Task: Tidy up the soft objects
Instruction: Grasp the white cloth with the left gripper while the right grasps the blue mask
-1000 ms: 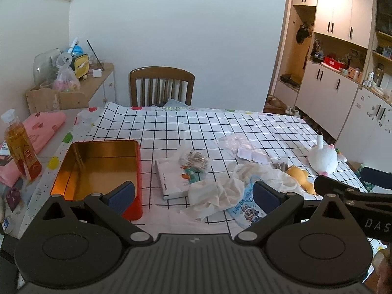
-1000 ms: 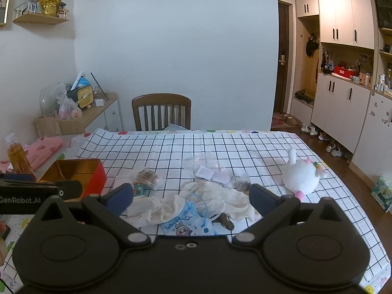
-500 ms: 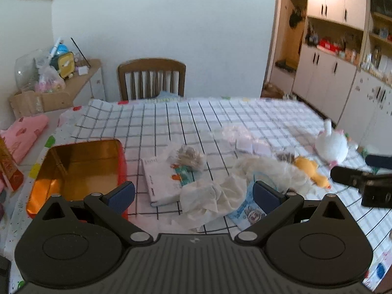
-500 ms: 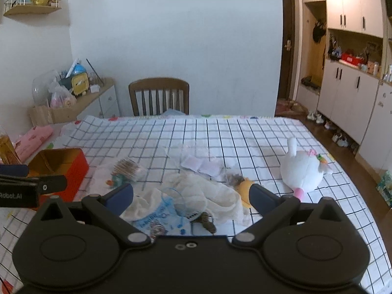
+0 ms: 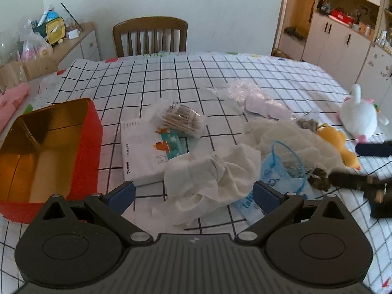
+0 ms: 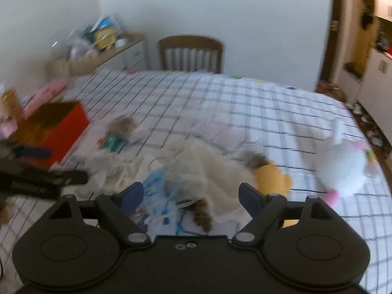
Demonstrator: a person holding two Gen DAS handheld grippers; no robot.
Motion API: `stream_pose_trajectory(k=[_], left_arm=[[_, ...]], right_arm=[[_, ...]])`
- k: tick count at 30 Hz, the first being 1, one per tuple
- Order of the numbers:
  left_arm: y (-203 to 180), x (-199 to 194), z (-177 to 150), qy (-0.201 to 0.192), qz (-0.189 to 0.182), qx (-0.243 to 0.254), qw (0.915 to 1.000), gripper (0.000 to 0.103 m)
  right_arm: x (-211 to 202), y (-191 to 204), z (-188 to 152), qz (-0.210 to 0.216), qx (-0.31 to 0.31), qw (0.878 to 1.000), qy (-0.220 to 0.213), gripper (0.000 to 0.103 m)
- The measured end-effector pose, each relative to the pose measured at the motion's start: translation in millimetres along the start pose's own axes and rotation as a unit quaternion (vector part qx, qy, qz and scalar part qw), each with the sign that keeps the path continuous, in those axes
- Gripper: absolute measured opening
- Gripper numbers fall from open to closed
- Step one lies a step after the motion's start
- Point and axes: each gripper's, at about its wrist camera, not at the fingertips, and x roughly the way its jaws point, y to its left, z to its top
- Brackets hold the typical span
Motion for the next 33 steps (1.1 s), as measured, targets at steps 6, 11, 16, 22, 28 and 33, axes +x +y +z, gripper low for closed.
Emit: stream_pose_trajectory(k=[6,11,16,22,28,33], left_arm=[[-4.2,25.8,0.3,0.022,0.005,0.007,0.9997,0.102],[-4.3,40.0,0.1,0.032,0.013,0.009,0.9994,0.102],[-5.6,48.0,0.0,0.038,0.007,0.015,0.9991,0.1],[-6.9,55.2,0.2,0.049,0.007,0.018,0.9986,0.084],[-7.9,55.5,0.3,0.052,0.004,0.021,0.9984,0.061],[-7.1,55.5,-0.1,0.053,0.002,0.028,0.9982,0.034]], right_arm=[[28.0,20.9,-12.1,0.032,-0.057,0.997,0.044,0.076],[41.5,22.8,-13.5,0.037,-0.065,0.995,0.059,0.071],[53.2,21.9,-13.4,0.044,-0.059,0.995,0.069,0.058],[61.3,29.2,-16.6,0.039,-0.071,0.994,0.077,0.044],[57.8,30.4,-15.4,0.028,-0.076,0.995,0.064,0.032],[49.5,32.6,-14.1,0.025,-0.08,0.995,0.049,0.019]])
